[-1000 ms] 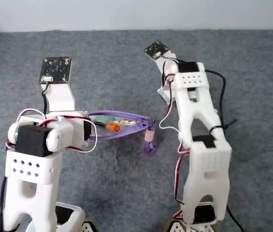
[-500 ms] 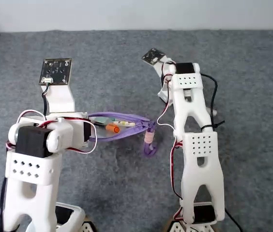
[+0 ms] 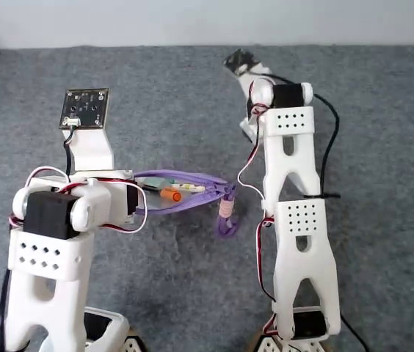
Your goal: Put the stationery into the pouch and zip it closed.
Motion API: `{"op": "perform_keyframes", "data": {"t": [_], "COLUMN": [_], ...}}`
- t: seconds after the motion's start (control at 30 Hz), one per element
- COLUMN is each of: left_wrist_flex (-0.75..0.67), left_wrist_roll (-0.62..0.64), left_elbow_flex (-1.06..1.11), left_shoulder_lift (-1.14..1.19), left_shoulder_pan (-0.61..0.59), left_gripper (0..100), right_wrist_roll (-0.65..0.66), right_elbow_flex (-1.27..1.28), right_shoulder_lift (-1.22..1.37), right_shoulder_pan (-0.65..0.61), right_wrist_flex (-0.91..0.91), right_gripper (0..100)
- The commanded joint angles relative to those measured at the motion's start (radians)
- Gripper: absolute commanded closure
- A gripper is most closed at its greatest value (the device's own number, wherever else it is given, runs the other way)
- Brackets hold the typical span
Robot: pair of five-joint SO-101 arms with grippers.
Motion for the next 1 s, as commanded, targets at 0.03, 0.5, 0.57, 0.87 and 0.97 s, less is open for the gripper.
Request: {"op": "perform_keyframes", "data": {"t": [0.03,0.5,0.57,0.87,0.97], "left_wrist_flex": [-0.014,-0.014,-0.009,-0.012,-0.012], "left_wrist_roll": [0.005,0.008,0.008,0.011,0.041], "left_elbow_flex": [-0.004,-0.002,-0.004,-0.035,-0.097], "left_shoulder_lift": [0.002,0.002,0.002,0.003,0.015], "left_shoulder_pan": [-0.002,0.008,0.009,0.009,0.009], "left_gripper": [99,99,99,99,99], "right_wrist_roll": [-0.095,-0.514,-0.577,-0.907,-0.956], "right_elbow_flex": [-0.032,0.669,0.752,0.945,0.945], "right_shoulder_lift": [-0.124,-0.987,-1.127,-1.469,-1.480], "right_shoulder_pan": [-0.005,-0.096,-0.133,-0.397,-0.443], "right_wrist_flex": [0.047,0.044,0.042,-0.059,-0.154], "right_gripper": [99.1,99.1,99.1,99.1,99.1]}}
